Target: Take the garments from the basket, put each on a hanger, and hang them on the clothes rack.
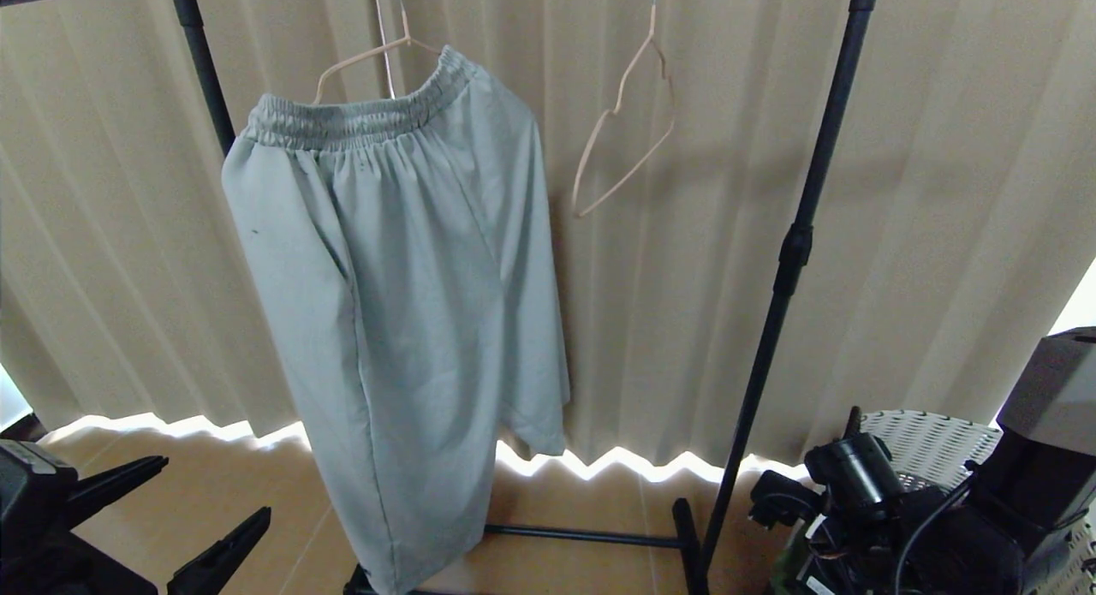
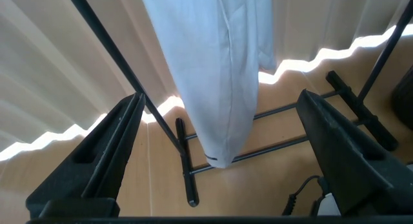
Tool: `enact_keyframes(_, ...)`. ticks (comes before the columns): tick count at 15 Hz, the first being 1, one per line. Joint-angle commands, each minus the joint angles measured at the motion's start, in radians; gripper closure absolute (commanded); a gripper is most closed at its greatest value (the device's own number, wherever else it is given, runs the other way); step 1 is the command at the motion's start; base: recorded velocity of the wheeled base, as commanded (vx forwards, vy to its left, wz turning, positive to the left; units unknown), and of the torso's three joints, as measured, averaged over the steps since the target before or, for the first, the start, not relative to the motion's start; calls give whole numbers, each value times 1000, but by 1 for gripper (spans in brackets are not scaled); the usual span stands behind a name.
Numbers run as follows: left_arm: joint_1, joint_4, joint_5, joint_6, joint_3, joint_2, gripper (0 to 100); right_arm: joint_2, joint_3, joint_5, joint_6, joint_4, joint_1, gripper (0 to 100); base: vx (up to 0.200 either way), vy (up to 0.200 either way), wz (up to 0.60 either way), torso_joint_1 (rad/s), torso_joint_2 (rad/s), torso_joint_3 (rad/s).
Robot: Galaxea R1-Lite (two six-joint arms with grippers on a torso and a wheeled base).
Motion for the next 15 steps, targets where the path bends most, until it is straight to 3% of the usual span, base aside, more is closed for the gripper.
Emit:
enact_keyframes(1, 0, -1, 0, 0, -1, 1, 0, -2, -1, 1, -1, 0, -1, 100, 0, 0, 0, 0, 0, 0)
enact_keyframes(4, 0, -1, 0, 0, -1, 0, 0, -5, -1, 2, -1, -3, -1, 100, 0, 0, 0, 0, 0, 0)
enact_keyframes(9, 0, -1, 0, 0, -3, 0, 0, -22, 48, 2, 2, -108, -5, 100, 0, 0, 0, 0, 0, 0)
enact_keyframes(12, 0, -1, 0, 0, -3, -2, 0, -153, 132, 7, 27, -223, -14, 100, 0, 0, 0, 0, 0, 0)
enact_keyframes(15, 0, -1, 0, 0, -5, -2, 0, -288, 141, 10, 42, -210, -36, 100, 0, 0, 0, 0, 0, 0)
